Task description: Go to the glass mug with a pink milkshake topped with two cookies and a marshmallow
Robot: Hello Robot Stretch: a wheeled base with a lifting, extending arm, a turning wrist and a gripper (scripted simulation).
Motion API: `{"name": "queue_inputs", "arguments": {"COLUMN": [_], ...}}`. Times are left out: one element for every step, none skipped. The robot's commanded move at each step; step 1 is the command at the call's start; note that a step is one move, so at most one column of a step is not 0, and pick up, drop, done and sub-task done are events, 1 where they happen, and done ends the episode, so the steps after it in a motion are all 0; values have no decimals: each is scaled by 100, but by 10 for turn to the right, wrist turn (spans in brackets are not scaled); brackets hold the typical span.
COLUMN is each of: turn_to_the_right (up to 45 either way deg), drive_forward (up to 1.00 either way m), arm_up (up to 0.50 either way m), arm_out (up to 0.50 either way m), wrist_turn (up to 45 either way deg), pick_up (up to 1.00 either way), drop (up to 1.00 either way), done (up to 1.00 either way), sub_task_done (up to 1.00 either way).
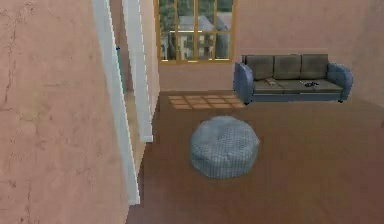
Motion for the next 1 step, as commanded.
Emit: {"name": "queue_inputs", "arguments": {"turn_to_the_right": [0], "drive_forward": [100], "arm_up": [0], "arm_out": [0], "wrist_turn": [0], "pick_up": [0], "drop": [0], "done": [0], "sub_task_done": [0]}}
